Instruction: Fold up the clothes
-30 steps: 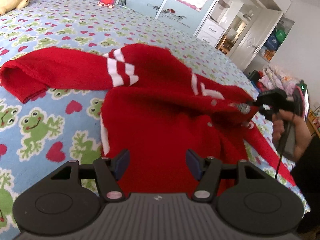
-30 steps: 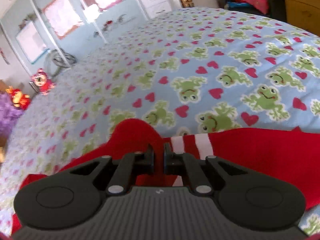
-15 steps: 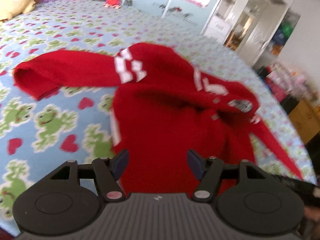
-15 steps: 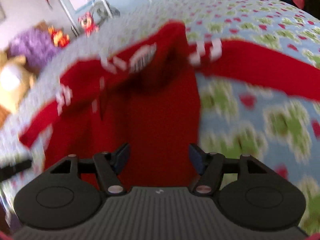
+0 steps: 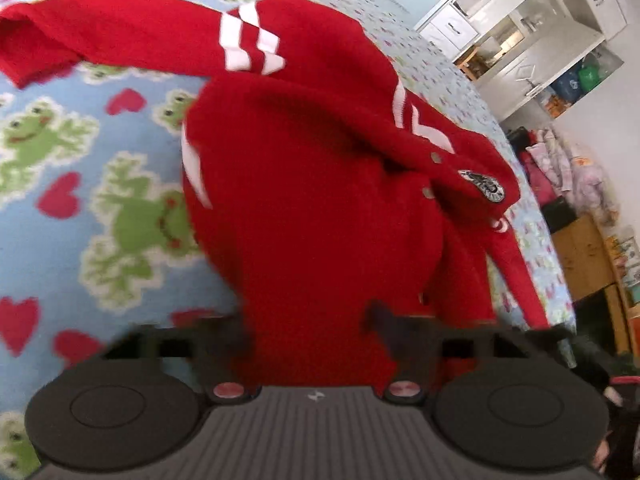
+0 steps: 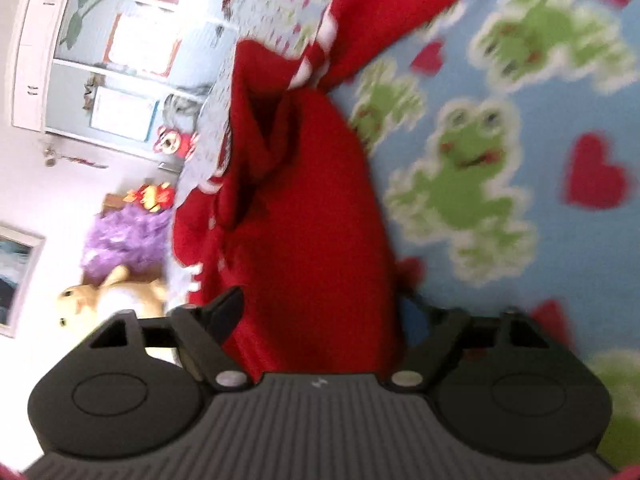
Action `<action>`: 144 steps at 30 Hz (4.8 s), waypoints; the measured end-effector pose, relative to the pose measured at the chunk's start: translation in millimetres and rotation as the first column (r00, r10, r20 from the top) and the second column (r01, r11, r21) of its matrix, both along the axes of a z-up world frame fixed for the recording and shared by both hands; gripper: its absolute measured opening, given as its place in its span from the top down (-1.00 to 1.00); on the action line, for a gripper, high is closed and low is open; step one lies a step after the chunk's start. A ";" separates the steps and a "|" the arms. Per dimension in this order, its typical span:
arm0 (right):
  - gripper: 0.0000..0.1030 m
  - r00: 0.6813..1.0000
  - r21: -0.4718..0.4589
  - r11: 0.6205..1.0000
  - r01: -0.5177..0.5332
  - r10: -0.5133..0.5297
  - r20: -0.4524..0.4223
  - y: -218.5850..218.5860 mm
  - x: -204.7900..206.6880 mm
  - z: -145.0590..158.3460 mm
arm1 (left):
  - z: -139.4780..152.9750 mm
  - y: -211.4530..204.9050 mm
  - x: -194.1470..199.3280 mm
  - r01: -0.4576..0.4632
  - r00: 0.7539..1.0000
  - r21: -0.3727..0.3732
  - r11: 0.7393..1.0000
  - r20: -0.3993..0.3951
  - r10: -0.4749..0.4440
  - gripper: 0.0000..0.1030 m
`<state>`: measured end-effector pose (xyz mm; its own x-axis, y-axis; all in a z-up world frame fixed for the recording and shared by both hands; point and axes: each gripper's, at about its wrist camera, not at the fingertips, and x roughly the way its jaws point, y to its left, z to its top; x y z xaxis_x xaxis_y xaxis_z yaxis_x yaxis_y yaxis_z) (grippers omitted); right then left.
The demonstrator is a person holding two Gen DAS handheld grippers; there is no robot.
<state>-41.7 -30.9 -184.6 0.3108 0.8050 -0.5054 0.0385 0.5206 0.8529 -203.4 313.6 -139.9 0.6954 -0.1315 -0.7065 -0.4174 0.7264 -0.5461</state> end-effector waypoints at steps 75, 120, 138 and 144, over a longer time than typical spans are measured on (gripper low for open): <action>-0.57 0.797 -0.343 0.938 0.041 0.177 0.578 43.9 72.8 128.7 | 42.9 45.0 66.3 0.291 0.933 0.451 0.844 0.060 -0.354 0.75; 0.60 0.944 -0.148 0.988 0.050 0.002 0.329 -24.2 13.6 54.8 | 49.7 36.8 11.7 0.020 0.996 0.292 0.956 0.079 -0.045 -0.19; 0.98 0.835 0.096 0.843 0.529 -0.537 0.119 -112.9 109.5 9.5 | 56.0 -5.9 31.7 0.081 0.996 0.305 0.949 0.022 -0.092 -0.20; 0.96 0.673 0.089 0.736 0.672 -0.656 0.343 -203.3 107.5 50.3 | 62.5 -14.7 31.3 0.111 0.991 0.308 0.945 0.041 -0.129 -0.20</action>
